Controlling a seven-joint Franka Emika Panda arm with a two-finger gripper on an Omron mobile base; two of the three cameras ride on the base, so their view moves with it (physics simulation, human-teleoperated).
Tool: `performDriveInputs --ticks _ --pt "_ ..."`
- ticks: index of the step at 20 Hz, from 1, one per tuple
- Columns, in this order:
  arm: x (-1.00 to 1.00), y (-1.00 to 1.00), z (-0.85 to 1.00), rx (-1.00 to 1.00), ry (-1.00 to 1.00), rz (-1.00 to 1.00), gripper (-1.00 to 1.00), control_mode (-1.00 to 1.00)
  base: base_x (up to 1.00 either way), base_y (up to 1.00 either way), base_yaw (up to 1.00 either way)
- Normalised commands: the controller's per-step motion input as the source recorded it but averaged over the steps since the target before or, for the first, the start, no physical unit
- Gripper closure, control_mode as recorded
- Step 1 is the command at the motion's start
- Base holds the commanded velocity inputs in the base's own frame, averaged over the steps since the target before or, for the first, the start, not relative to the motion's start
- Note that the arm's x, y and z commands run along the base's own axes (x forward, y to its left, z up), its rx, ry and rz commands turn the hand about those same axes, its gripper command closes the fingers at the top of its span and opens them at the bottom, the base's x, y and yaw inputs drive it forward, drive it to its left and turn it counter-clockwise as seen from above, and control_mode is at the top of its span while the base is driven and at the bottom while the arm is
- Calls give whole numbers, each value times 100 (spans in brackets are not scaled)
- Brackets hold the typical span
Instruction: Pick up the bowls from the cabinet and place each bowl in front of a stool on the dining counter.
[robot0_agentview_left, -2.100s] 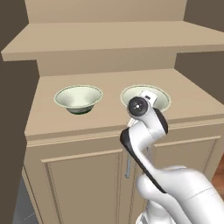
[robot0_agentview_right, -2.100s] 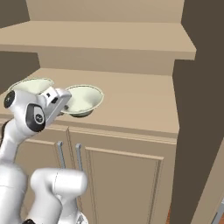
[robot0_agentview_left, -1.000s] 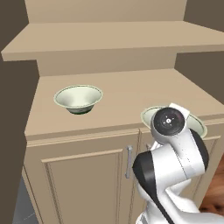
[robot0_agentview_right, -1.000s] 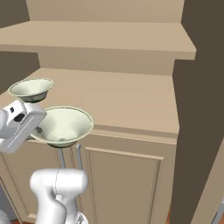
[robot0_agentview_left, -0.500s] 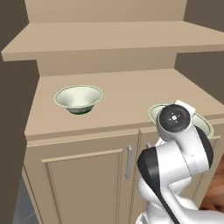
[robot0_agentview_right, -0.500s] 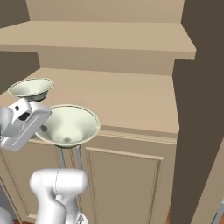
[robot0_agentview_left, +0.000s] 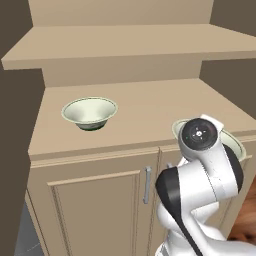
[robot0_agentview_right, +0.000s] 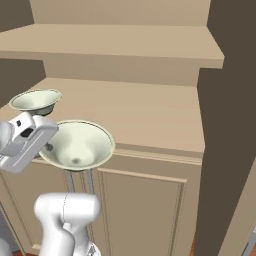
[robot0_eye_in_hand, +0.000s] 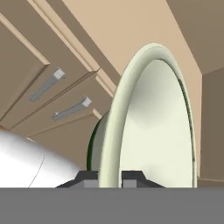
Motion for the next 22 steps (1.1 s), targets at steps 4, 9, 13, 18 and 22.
performDriveInputs --ticks 4,9,13,18,22 --pt "-8 0 0 0 0 0 100 100 -34 0 0" --pt "0 0 0 0 0 0 100 100 -78 0 0" --pt "0 0 0 0 0 0 100 100 -83 0 0" --pt "0 0 0 0 0 0 100 100 -99 0 0" --pt "0 0 0 0 0 0 100 100 -91 0 1"
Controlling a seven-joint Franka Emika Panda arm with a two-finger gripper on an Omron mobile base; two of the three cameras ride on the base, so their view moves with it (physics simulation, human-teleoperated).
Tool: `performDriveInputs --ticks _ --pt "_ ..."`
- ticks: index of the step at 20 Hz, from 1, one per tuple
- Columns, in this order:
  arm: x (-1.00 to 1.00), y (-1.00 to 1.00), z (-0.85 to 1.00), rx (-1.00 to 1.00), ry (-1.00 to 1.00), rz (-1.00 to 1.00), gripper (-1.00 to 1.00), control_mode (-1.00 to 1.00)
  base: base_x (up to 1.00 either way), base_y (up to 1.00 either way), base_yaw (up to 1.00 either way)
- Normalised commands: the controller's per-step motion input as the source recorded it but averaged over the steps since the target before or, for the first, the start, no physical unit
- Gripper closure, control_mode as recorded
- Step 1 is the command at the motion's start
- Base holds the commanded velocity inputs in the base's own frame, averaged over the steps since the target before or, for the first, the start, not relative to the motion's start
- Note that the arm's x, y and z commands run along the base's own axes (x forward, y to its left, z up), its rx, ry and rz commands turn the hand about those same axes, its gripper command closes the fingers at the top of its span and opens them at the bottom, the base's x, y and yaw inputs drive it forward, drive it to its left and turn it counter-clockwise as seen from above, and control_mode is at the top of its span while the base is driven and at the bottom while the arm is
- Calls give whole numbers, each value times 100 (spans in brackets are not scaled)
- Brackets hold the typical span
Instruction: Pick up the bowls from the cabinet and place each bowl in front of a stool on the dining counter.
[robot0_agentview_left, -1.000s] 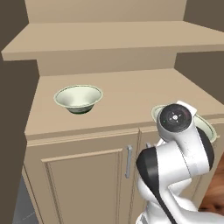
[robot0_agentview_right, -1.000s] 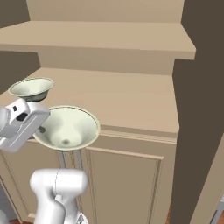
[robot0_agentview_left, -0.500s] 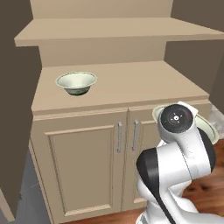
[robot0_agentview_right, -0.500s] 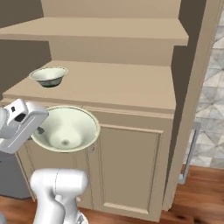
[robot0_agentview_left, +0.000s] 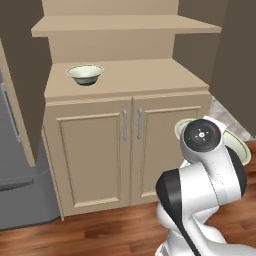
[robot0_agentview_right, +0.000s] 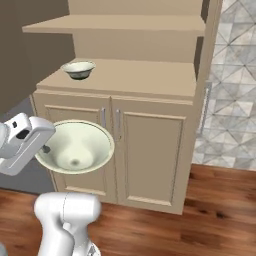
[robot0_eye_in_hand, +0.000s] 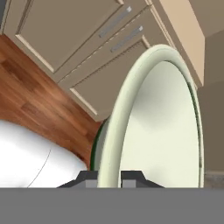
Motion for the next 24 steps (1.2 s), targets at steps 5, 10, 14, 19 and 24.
performDriveInputs --ticks 5,10,14,19,24 --pt "0 0 0 0 0 0 100 100 -80 2 10" --pt "0 0 0 0 0 0 100 100 -66 8 7" --pt "0 0 0 0 0 0 100 100 -42 5 11" --pt "0 0 0 0 0 0 100 100 -52 13 19" --pt "0 0 0 0 0 0 100 100 -35 -1 53"
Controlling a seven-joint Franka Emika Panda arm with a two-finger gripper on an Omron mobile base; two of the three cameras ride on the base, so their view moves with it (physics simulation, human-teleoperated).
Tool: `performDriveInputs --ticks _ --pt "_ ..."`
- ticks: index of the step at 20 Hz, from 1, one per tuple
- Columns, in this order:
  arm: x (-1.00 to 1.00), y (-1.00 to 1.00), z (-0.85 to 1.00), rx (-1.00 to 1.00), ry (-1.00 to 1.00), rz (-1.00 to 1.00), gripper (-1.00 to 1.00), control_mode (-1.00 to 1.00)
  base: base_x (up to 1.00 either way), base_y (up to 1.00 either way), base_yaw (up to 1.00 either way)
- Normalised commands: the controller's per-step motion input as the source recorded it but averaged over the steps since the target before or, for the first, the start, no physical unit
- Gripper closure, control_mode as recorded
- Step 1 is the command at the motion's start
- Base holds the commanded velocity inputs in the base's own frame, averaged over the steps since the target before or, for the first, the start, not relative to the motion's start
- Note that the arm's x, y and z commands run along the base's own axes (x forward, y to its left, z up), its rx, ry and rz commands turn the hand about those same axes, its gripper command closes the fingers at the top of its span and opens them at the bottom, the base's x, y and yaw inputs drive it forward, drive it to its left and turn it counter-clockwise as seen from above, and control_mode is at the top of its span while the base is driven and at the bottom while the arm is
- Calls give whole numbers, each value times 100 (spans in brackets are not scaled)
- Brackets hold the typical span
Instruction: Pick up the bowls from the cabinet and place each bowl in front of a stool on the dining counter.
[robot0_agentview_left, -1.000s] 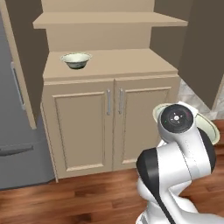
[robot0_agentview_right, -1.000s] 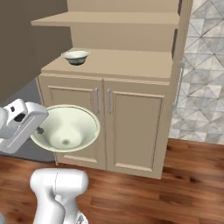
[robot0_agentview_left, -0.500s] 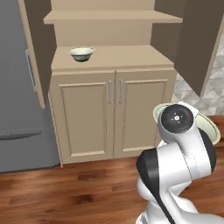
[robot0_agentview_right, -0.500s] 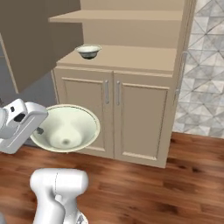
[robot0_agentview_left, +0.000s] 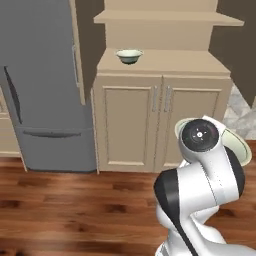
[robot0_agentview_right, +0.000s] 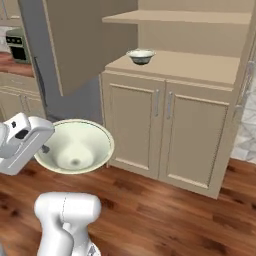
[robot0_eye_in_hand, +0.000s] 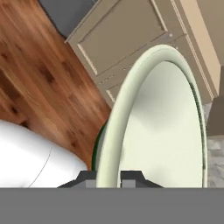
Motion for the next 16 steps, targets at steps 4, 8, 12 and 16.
performDriveInputs --ticks 4,8,12,16 --pt "0 0 0 0 0 0 100 100 -7 -1 73" --pt "0 0 0 0 0 0 100 100 -20 0 70" --pt "0 0 0 0 0 0 100 100 -16 -7 64" --pt "0 0 0 0 0 0 100 100 -4 -6 68"
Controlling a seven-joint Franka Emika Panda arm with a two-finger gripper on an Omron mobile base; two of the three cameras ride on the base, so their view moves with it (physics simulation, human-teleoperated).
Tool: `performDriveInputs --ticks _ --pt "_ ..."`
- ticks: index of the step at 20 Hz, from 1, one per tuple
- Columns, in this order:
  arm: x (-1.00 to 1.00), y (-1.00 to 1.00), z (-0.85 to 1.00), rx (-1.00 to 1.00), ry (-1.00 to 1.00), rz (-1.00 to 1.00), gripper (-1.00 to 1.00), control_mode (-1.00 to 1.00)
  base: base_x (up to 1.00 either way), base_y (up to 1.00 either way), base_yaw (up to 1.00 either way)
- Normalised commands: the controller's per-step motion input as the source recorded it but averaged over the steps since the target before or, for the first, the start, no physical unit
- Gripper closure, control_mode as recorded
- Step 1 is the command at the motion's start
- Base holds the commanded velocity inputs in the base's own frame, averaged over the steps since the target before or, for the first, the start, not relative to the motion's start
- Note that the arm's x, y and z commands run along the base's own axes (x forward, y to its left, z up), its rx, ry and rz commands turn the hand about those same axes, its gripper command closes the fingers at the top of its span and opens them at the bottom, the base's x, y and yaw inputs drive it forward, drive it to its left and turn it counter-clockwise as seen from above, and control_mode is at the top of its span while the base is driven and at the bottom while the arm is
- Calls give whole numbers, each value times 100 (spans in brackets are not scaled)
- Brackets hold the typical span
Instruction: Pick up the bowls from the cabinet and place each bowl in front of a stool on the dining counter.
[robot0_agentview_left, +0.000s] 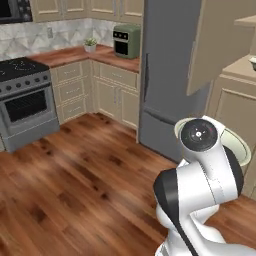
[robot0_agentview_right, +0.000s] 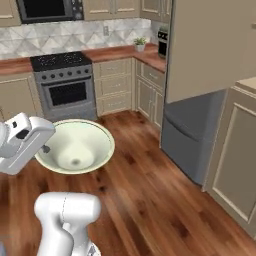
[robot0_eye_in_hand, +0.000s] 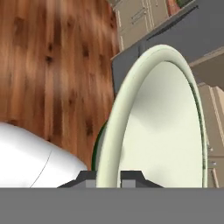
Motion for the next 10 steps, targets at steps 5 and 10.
performDriveInputs --ticks 5,10 --pt "0 0 0 0 0 0 100 100 -20 15 60" --pt "0 0 0 0 0 0 100 100 -29 4 52"
